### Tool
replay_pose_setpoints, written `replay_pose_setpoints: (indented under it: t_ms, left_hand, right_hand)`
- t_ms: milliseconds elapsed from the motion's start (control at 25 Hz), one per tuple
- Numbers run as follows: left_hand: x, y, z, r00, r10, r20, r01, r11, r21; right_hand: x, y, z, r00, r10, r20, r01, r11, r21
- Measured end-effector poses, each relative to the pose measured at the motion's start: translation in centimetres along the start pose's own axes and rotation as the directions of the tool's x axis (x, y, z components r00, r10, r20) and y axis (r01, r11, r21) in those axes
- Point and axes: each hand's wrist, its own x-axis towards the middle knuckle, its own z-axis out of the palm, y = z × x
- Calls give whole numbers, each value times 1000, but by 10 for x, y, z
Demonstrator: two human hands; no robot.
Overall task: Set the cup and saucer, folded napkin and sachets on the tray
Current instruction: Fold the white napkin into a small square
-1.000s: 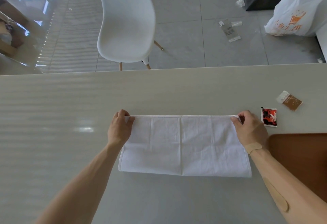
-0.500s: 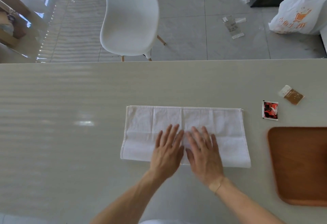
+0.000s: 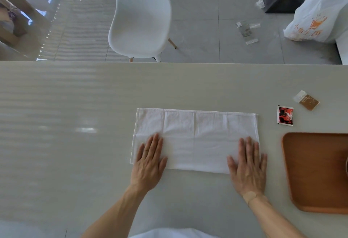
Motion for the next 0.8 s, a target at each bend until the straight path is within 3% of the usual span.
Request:
replay_pose_setpoints:
  t_ms: [360,600,800]
  left_hand:
    - [-4,-9,-13,998,-58,-4,58,998,-14]
    - [74,70,-27,983,171,-60,-177,979,-106]
    - [109,92,-13,976,215,-31,-216,975,-45]
  right_hand:
    - [-1,-5,-10,999,-19,-31,19,1000,11]
    - [42,-87,-16,955,-292,-49,295,952,80]
    - [83,-87,-9,965,-261,4,261,964,41]
